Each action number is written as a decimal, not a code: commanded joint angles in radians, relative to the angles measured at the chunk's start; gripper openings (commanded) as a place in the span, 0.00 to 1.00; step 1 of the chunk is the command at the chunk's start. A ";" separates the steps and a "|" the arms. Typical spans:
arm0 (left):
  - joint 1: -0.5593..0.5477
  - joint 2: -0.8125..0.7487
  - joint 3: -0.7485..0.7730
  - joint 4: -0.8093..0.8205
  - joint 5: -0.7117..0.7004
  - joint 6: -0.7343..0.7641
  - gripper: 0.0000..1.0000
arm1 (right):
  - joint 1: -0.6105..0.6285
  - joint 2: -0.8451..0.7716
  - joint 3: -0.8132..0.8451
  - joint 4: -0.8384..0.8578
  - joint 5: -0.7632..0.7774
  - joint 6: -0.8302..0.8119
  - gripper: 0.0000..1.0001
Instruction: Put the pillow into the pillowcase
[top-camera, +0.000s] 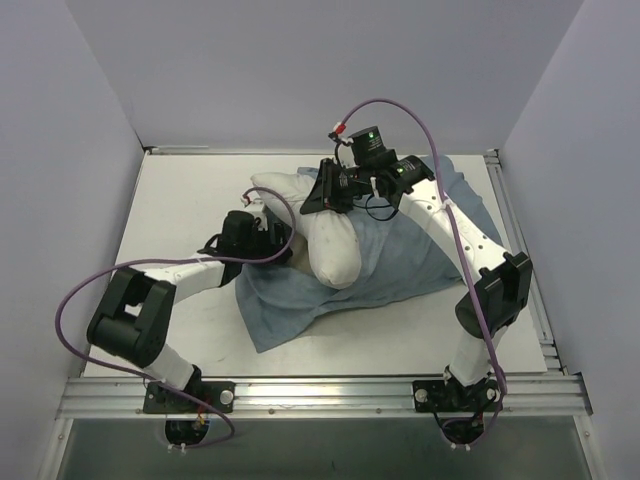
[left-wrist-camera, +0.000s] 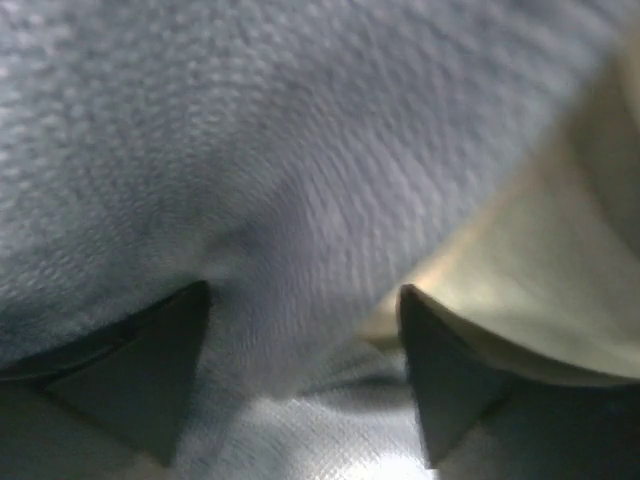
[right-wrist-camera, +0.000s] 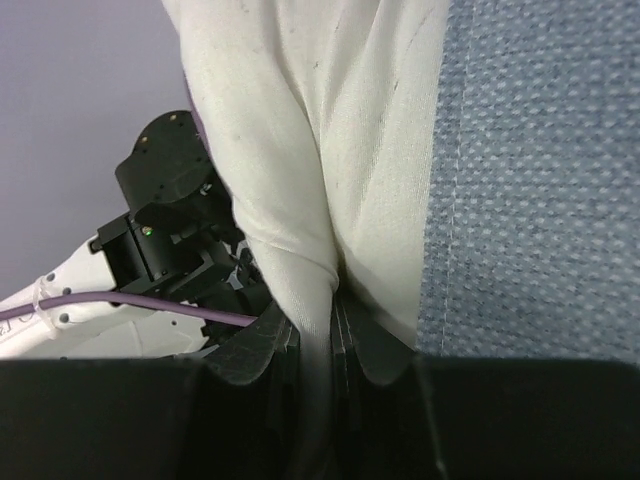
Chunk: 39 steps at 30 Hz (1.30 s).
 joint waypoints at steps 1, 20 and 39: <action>-0.016 0.083 0.102 0.007 -0.162 -0.010 0.81 | 0.005 -0.064 -0.005 0.055 -0.062 0.048 0.00; 0.412 -0.137 0.453 -0.496 0.795 0.045 0.00 | 0.103 0.120 -0.181 -0.193 0.155 -0.657 0.00; 0.122 -0.139 0.580 -0.877 1.062 0.217 0.00 | -0.003 0.366 0.144 0.130 0.596 -0.087 0.00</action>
